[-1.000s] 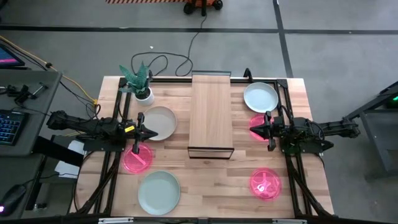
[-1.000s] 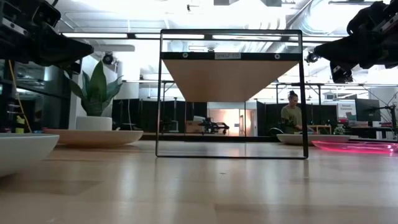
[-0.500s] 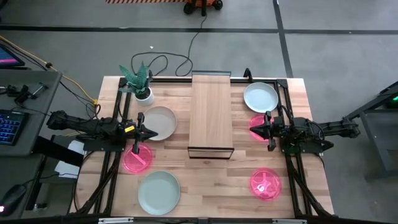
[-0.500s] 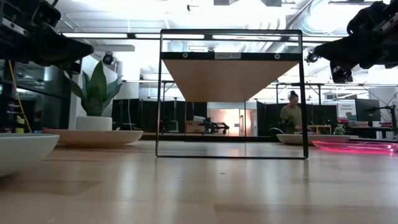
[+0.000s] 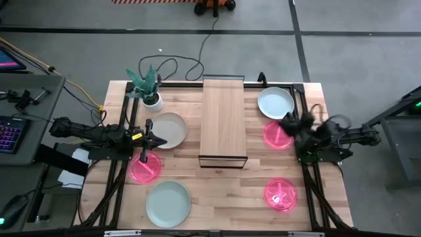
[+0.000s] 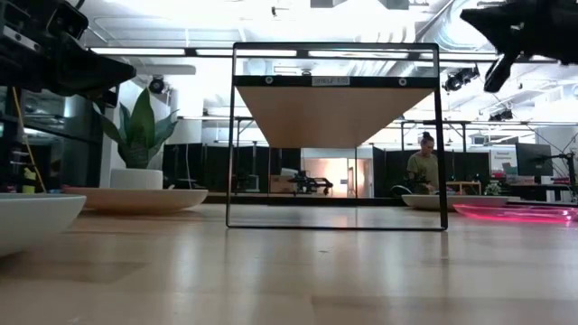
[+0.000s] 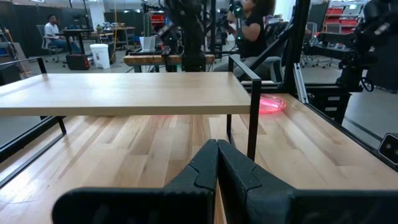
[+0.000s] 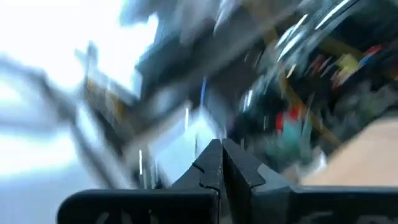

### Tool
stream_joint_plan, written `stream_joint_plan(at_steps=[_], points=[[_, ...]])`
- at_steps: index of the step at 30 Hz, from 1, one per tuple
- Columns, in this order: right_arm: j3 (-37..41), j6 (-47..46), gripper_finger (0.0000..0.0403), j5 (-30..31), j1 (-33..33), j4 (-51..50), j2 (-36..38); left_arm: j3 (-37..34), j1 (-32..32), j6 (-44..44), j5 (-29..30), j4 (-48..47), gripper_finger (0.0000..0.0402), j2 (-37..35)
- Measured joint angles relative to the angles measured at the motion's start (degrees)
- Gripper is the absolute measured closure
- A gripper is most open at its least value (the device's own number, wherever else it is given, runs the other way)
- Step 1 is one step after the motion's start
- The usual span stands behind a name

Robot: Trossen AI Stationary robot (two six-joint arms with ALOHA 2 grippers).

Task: Place and stack plates onto a shelf
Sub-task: Put the top white plate on the shelf

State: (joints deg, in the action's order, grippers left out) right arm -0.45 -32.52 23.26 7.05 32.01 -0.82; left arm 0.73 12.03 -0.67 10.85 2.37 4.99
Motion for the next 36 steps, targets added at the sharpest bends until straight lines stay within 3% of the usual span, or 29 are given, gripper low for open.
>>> stream_joint_plan(at_steps=[3,5,10,14,17,20,23,26,30,36], points=[[0.0,-5.13,0.0402,13.14,-0.02,7.78,0.0,0.0,0.0,0.0,0.01,-0.01,0.0401,-0.01],[-0.65,-11.61,0.0402,17.14,-0.17,6.16,-0.8,-0.01,0.0,0.0,0.02,-0.02,0.0401,-0.02],[-7.61,-21.33,0.0402,13.73,-2.19,-0.85,-11.62,-0.01,0.0,0.0,0.02,-0.01,0.0401,0.0],[-15.56,-19.41,0.0402,16.16,-5.28,-4.39,-24.79,-0.01,0.0,0.0,0.01,-0.01,0.0401,-0.02],[-22.34,-19.65,0.0402,16.99,-9.86,-18.14,-31.9,-0.01,0.0,0.0,0.02,-0.02,0.0401,0.0],[-29.57,-28.06,0.0391,15.35,-15.12,-41.42,-37.34,0.0,0.02,0.0,0.01,-0.02,0.0401,0.0],[-35.11,-34.32,0.0363,13.32,-19.64,-63.56,-42.41,-0.01,0.02,0.0,0.02,-0.02,0.0401,0.0],[-37.76,-45.29,0.0324,11.77,-23.03,-79.53,-46.49,-0.02,0.02,0.0,0.02,-0.02,0.0401,-0.02],[-38.01,-56.74,0.0275,7.73,-25.75,-89.26,-50.88,0.0,0.02,0.0,0.02,0.0,0.0401,0.0],[-38.03,-67.25,0.024,9.74,-27.02,-92.29,-58.69,-0.02,0.0,0.0,0.0,-0.02,0.0401,0.0]])
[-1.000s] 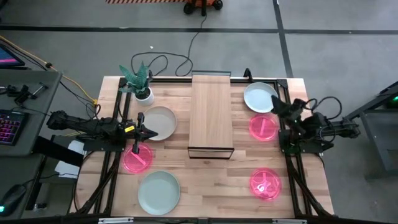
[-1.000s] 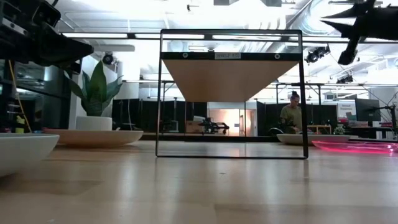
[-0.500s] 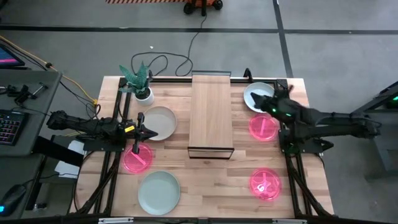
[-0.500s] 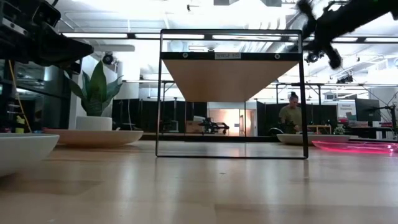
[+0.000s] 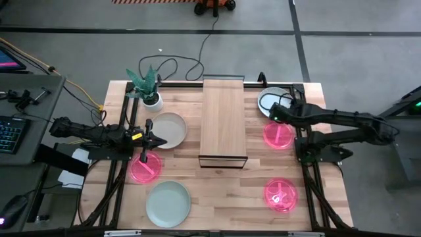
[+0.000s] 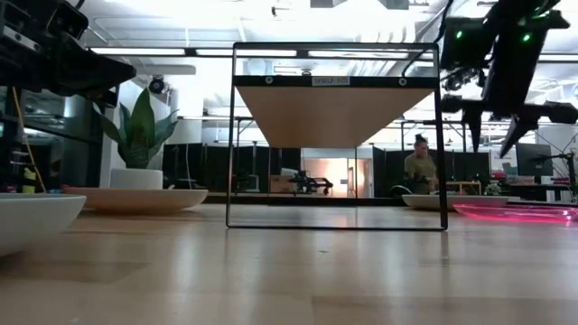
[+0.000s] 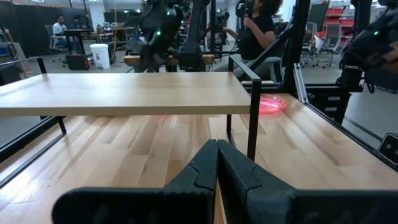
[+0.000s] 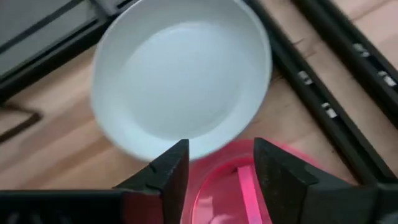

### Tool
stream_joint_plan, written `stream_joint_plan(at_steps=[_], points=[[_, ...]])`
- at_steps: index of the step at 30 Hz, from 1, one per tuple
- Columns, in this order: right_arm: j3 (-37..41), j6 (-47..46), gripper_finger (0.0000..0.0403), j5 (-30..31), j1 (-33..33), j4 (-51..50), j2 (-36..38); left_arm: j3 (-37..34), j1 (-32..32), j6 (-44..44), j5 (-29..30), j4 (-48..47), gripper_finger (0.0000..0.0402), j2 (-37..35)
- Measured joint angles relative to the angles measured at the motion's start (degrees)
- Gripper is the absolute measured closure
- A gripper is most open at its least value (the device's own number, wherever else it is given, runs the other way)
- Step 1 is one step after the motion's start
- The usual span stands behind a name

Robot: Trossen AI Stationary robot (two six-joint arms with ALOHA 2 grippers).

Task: Place and stack plates onto a shelf
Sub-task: Put the top white plate on the shelf

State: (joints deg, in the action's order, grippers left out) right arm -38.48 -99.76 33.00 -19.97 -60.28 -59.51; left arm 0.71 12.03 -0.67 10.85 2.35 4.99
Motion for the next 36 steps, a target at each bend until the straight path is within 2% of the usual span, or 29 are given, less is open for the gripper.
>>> stream_joint_plan(at_steps=[5,13,19,23,29,36], points=[[0.0,-6.44,0.0238,0.83,-1.69,-0.93,-7.35,0.01,0.02,0.0,0.02,0.0,0.0401,0.0],[-0.02,-18.94,0.0238,-1.32,-4.21,0.75,-15.89,0.0,0.0,0.0,0.02,0.0,0.0401,0.0],[-0.04,-16.61,0.0238,-3.44,-8.35,6.13,-18.68,0.02,0.02,0.0,0.01,0.0,0.0401,0.0],[-0.04,-11.47,0.0238,-6.06,-11.91,9.18,-20.21,0.0,0.02,0.0,0.0,0.0,0.0401,0.0],[-0.04,-6.95,0.0238,-9.5,-15.06,9.32,-21.55,0.0,0.0,0.0,0.02,0.01,0.0401,0.0],[-0.04,-2.18,0.0243,-9.6,-16.85,9.53,-21.55,0.0,0.0,0.0,0.02,0.02,0.0401,0.0]])
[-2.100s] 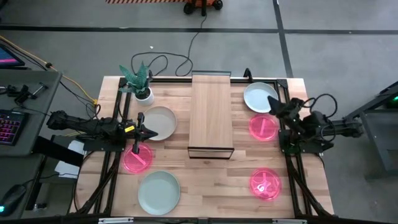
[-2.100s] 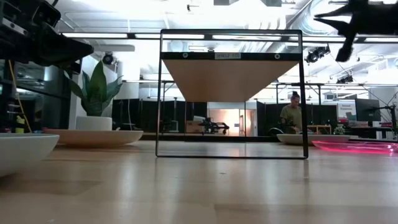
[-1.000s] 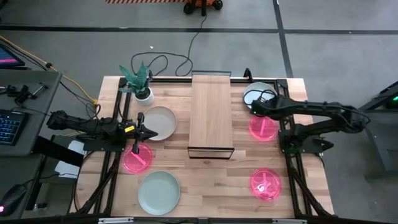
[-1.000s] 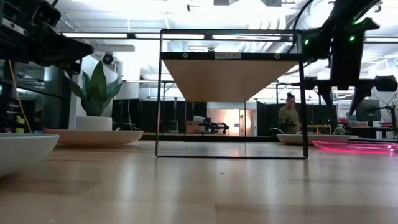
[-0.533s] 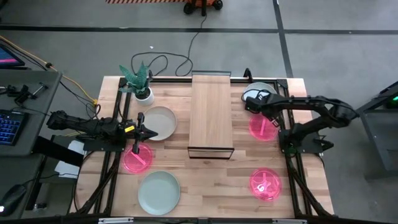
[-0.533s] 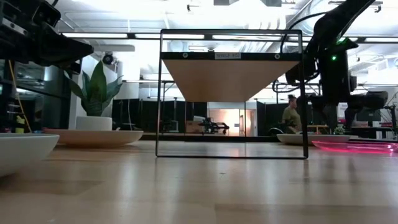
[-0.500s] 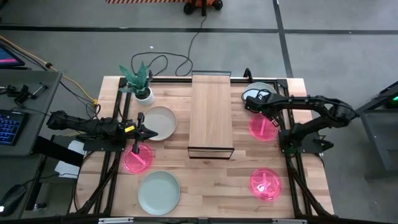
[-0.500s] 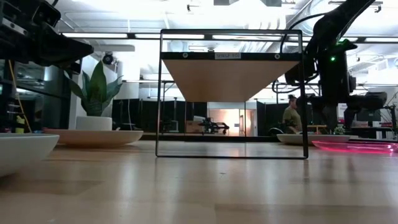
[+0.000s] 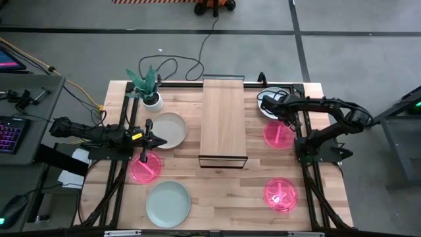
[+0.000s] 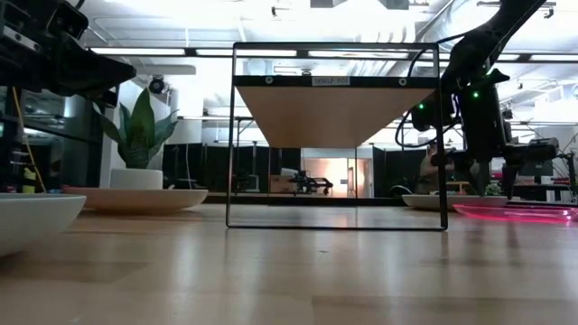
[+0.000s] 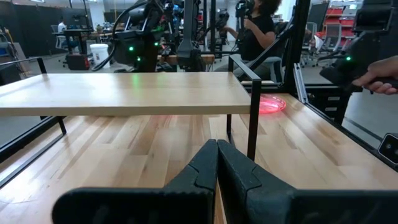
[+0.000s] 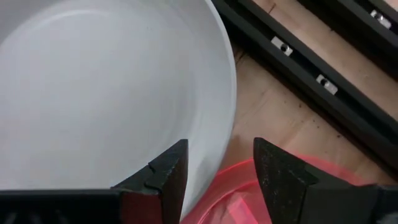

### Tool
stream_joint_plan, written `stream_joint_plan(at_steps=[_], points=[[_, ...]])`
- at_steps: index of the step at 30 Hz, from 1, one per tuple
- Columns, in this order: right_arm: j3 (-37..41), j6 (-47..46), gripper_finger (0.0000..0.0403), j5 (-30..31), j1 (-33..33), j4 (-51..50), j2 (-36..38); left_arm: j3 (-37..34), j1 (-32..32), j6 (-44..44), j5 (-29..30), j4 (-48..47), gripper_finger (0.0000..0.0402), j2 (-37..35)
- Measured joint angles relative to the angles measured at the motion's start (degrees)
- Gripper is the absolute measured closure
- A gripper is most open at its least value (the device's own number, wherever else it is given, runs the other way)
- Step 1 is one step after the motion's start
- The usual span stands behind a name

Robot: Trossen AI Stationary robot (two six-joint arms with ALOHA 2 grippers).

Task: Place and stack plates onto a shelf
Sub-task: Put the top white plate on the shelf

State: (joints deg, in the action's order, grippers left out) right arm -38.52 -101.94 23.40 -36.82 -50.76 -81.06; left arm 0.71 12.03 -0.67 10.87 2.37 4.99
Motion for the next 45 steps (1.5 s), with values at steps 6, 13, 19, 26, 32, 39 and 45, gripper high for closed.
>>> stream_joint_plan(at_steps=[6,13,19,26,32,39,45], points=[[0.0,2.41,0.03,0.11,-1.84,0.26,0.0,0.01,0.01,0.0,0.0,-0.01,0.0401,0.0],[0.0,3.44,0.0347,0.02,-2.3,0.07,0.0,0.02,0.0,0.0,0.0,-0.01,0.0401,-0.01],[0.0,4.93,0.035,-0.96,-2.28,-0.03,0.0,0.02,0.02,0.0,-0.02,0.0,0.0401,0.0],[5.09,2.52,0.035,-3.38,-2.19,2.53,0.05,0.02,0.02,0.0,0.0,-0.02,0.0401,-0.02],[7.15,1.41,0.035,-3.25,-1.41,3.48,0.25,0.02,0.02,0.0,0.0,0.0,0.0401,-0.02],[5.04,1.92,0.035,-2.65,-0.55,4.36,0.17,0.0,0.02,0.0,0.0,0.0,0.0401,0.0],[3.7,2.77,0.035,-3.74,-0.55,4.43,0.17,0.0,0.0,0.0,0.0,0.0,0.0401,0.0]])
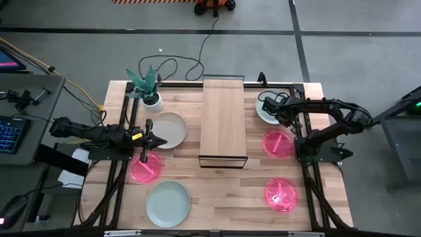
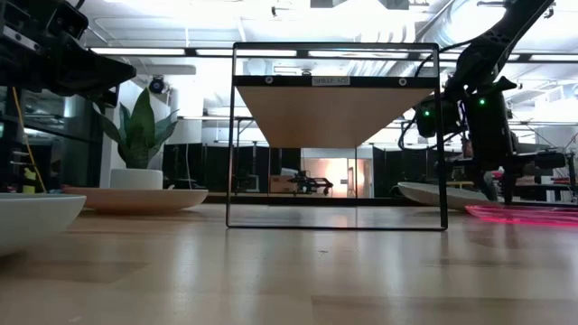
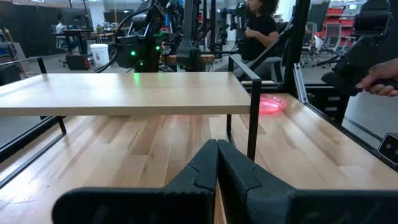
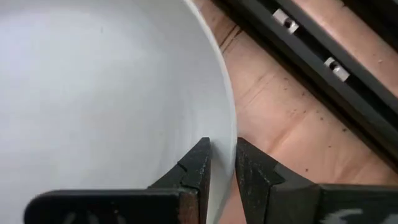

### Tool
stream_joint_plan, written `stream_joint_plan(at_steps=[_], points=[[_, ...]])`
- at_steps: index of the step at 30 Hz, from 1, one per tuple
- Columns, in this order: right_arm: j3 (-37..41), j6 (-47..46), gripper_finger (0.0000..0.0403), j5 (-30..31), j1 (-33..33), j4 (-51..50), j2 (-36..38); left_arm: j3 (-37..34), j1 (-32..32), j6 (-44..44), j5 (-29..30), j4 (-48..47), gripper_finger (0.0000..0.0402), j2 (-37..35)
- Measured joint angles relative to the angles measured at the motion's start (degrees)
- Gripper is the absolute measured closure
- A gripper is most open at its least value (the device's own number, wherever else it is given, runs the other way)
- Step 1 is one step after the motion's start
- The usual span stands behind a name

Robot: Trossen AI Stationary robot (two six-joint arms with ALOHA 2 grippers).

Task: Place and stack plates onto a shelf
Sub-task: Put the top white plate on the shelf

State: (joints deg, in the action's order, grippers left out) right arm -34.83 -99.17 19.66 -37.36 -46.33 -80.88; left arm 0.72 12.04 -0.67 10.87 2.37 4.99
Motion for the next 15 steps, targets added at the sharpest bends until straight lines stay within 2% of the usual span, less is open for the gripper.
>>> stream_joint_plan(at_steps=[15], points=[[-0.7,11.03,0.035,-1.47,0.0,-0.03,0.0,0.01,-0.01,0.0,0.0,-0.01,0.0401,-0.02]])
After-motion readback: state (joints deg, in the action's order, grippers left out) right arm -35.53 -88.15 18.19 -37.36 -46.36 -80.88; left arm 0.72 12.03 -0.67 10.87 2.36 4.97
